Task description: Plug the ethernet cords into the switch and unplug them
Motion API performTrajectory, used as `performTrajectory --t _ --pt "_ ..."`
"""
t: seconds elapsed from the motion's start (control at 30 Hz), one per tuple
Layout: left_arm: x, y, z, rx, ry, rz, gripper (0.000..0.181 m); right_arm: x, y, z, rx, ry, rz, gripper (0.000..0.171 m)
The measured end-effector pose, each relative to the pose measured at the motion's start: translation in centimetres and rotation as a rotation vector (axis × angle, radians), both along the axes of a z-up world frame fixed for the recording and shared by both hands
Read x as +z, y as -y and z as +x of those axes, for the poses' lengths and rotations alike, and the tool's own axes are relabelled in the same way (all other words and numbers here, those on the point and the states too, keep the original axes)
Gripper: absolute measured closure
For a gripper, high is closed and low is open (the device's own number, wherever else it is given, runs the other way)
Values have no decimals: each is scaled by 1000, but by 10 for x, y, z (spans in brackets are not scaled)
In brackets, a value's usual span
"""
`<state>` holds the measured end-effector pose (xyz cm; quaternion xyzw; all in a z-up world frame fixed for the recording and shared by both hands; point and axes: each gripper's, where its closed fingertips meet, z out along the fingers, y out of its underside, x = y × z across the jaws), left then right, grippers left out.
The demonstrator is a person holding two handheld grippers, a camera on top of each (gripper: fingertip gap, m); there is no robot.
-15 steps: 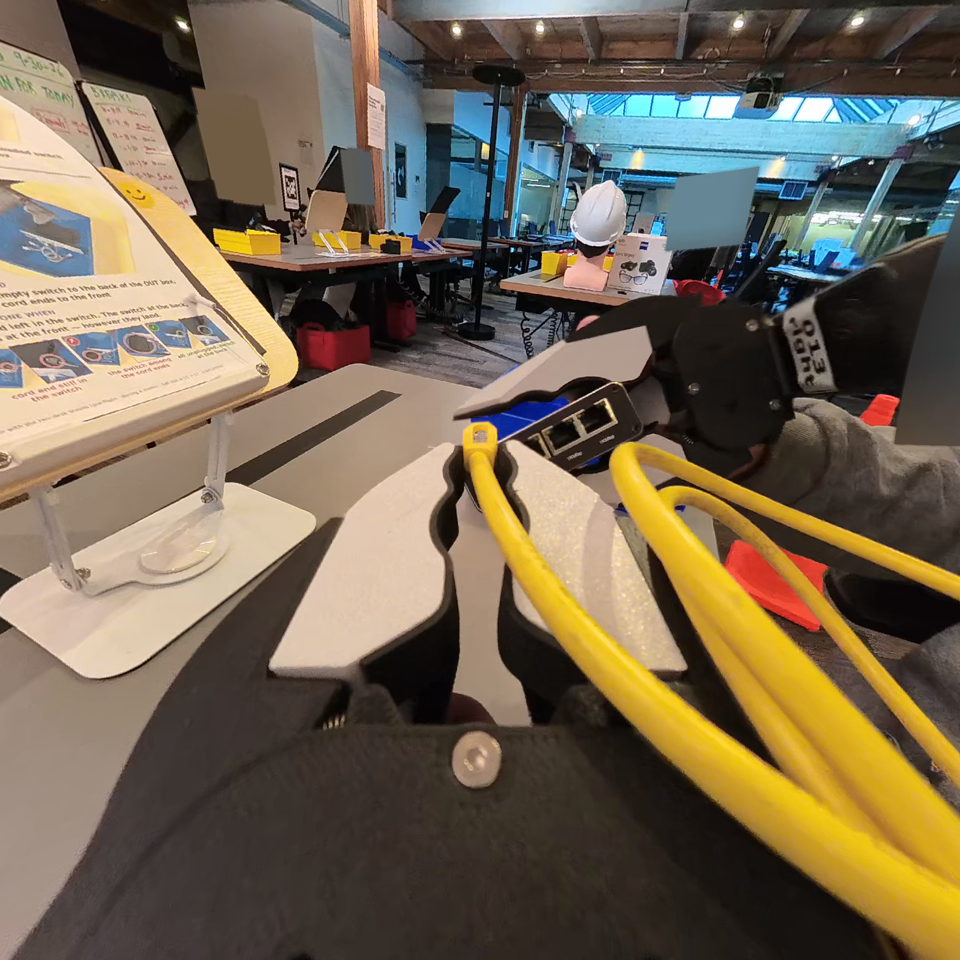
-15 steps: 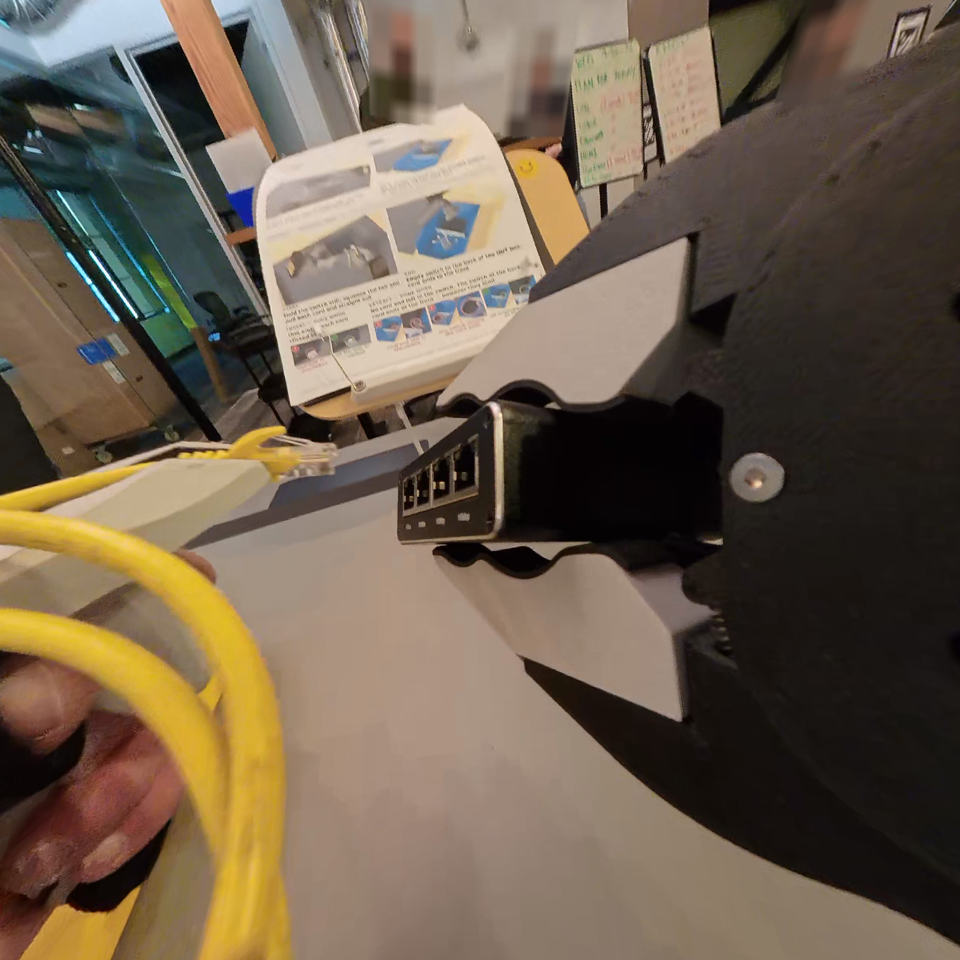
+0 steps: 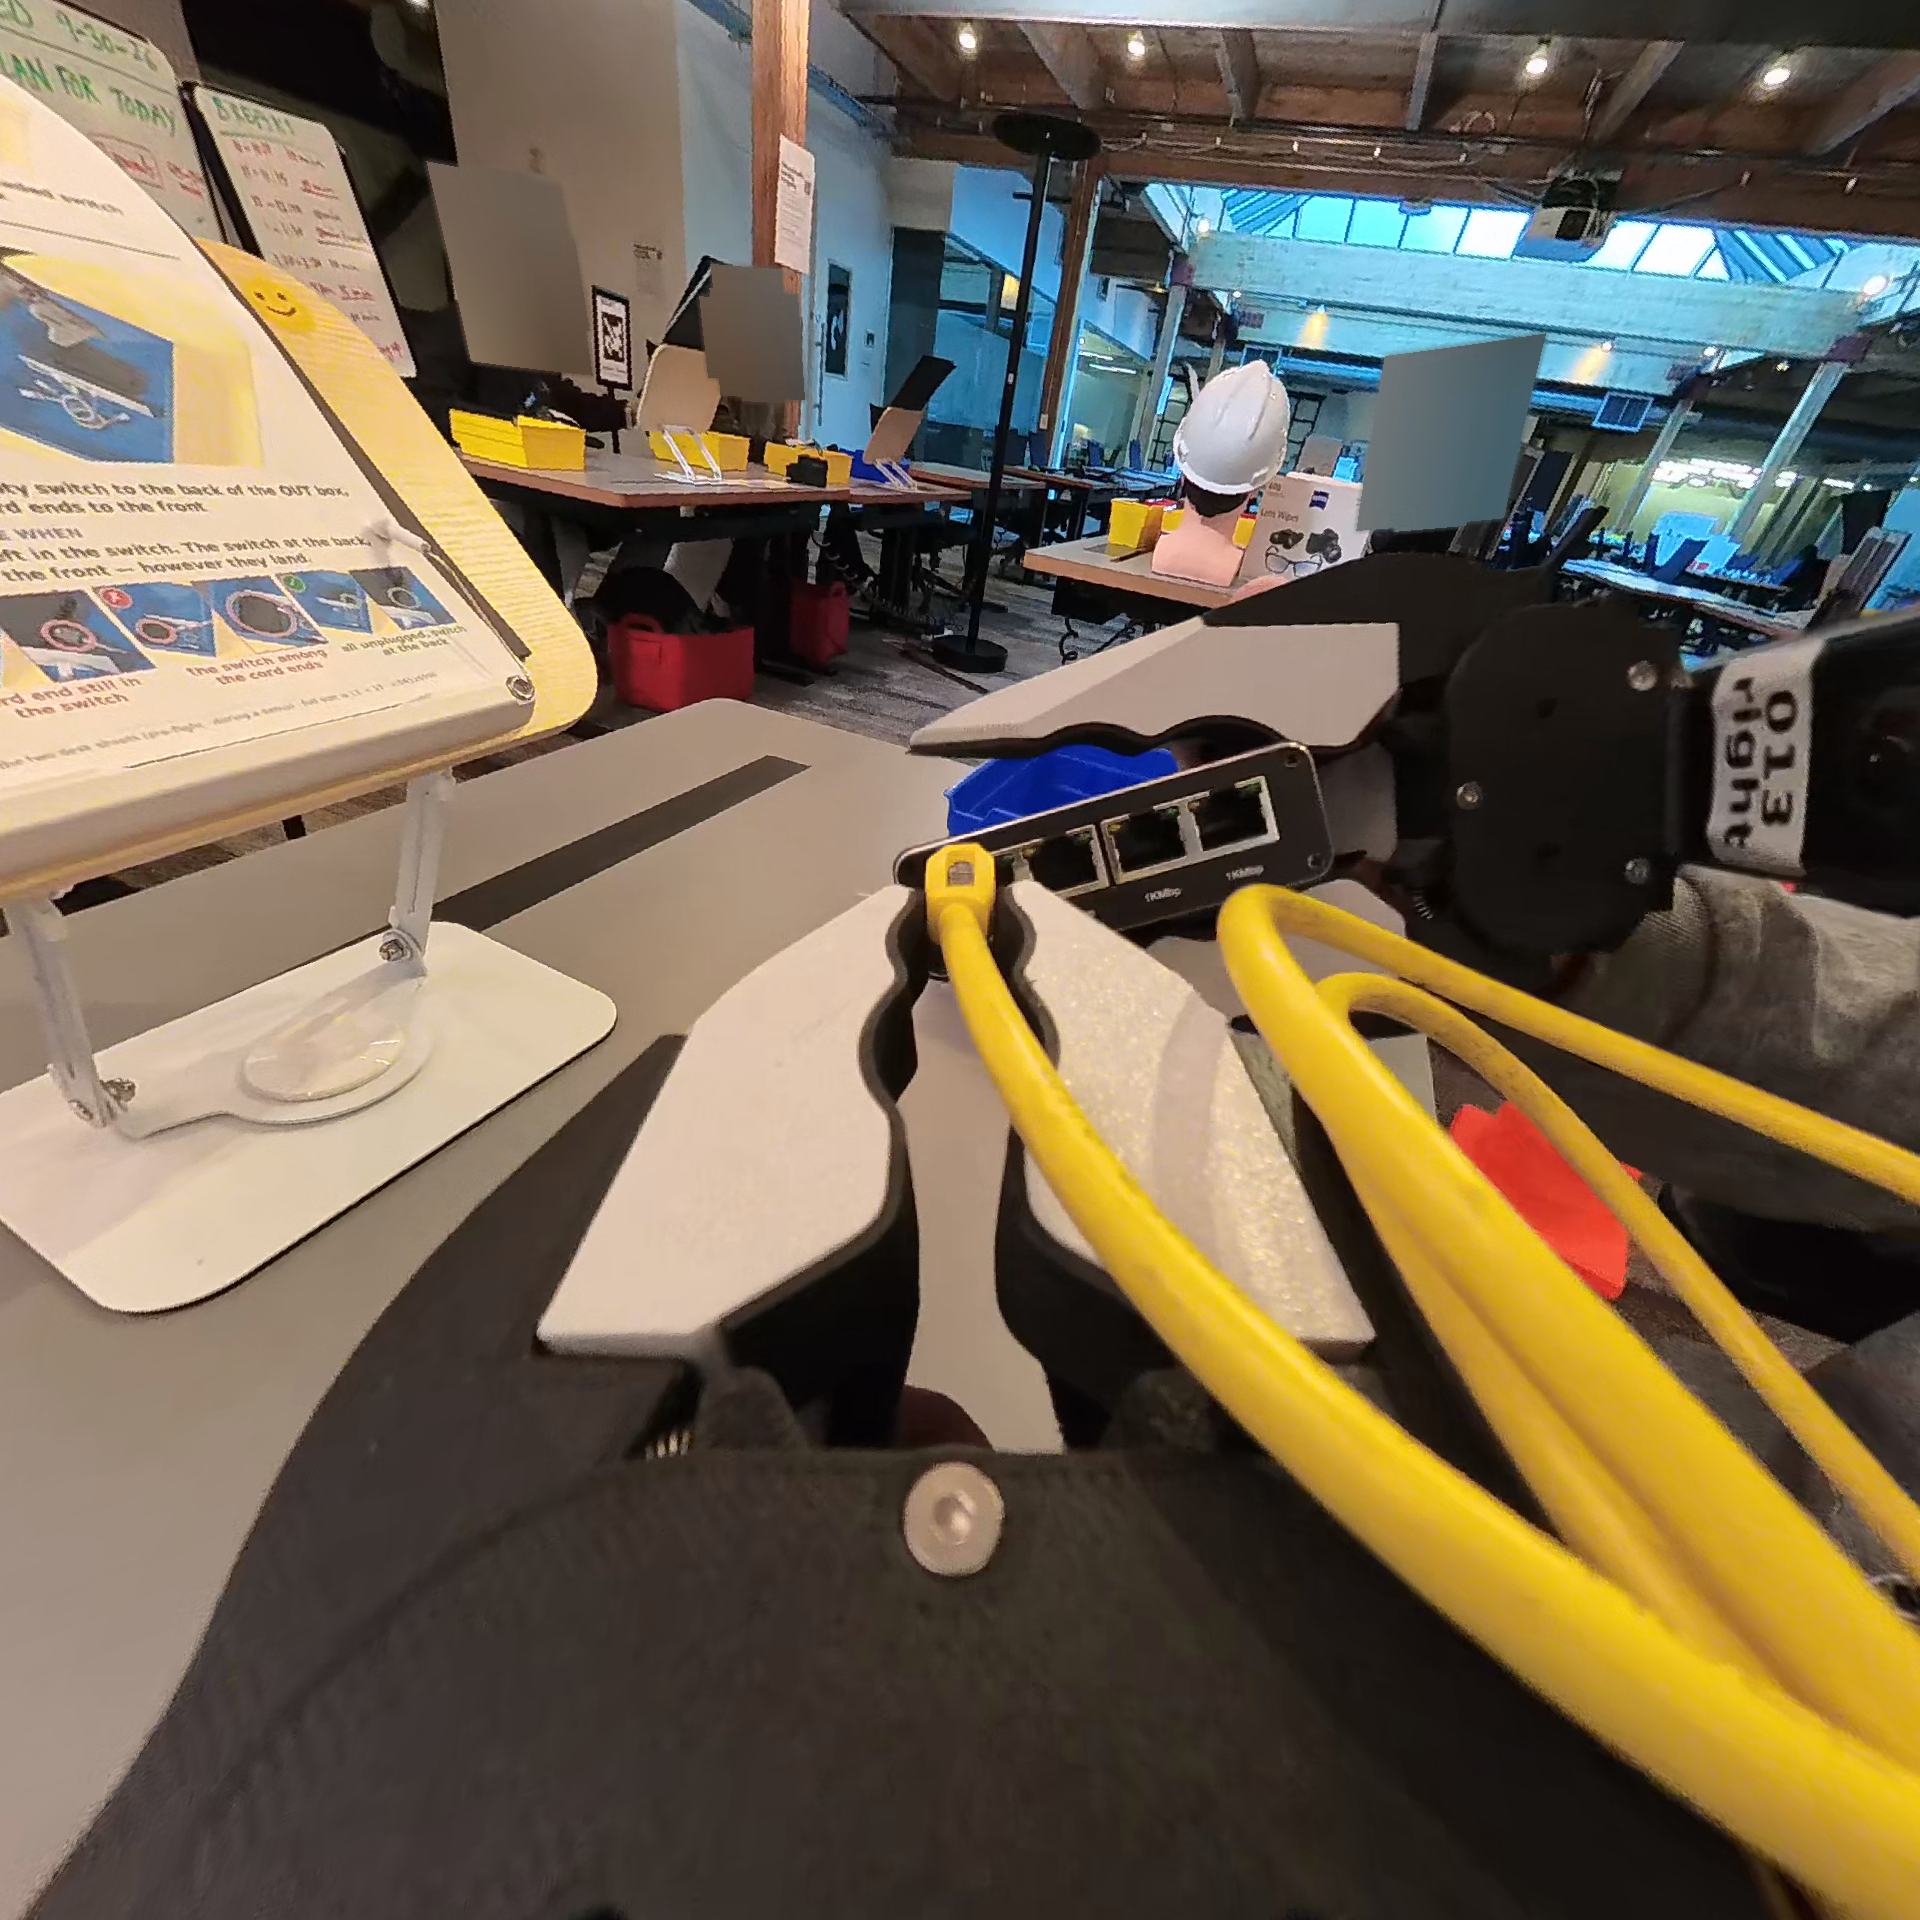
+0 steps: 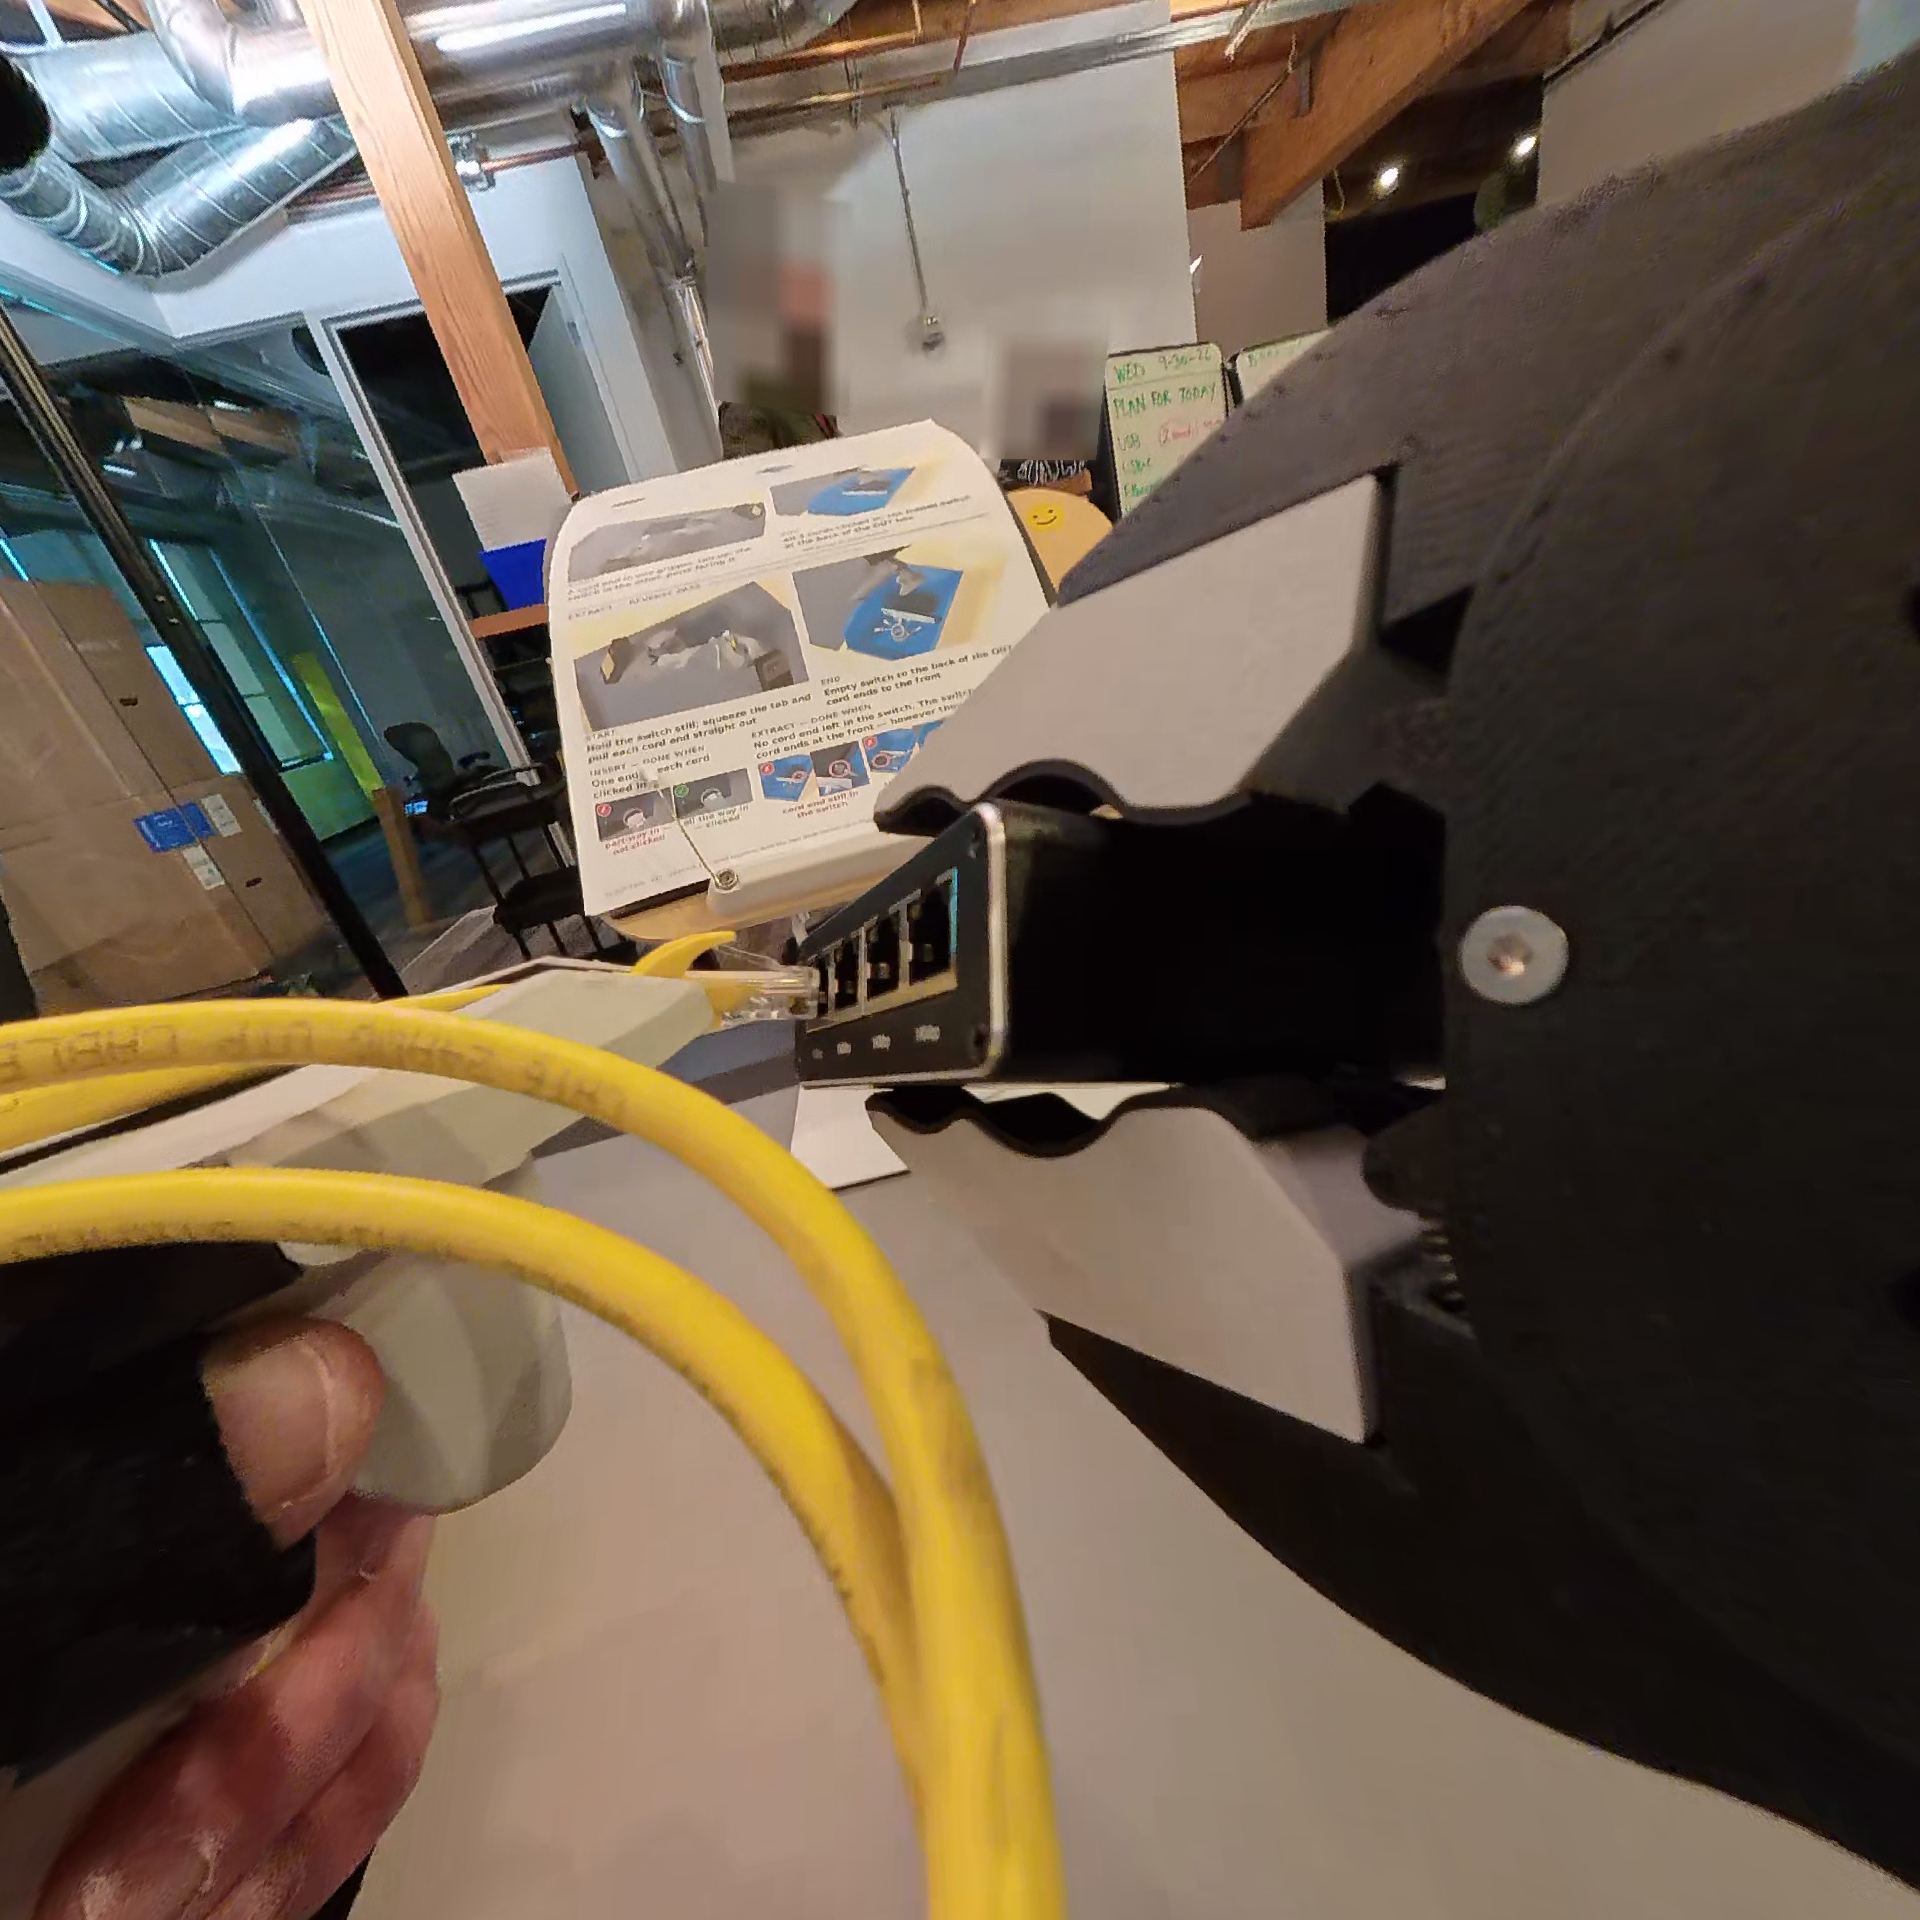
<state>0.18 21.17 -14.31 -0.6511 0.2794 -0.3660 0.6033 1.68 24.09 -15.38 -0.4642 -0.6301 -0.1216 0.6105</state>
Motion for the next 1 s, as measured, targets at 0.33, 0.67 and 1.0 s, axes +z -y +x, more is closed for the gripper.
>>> performTrajectory --t 0.33,0.67,1.0 --pt "1 0 2 3 48 -26 170 2 -2 1 -26 26 63 125" --pt "1 -1 5 7 98 -65 170 7 4 -3 -12 28 108 124" --pt "7 4 8 -38 131 -91 170 16 15 -6 57 -33 113 125"
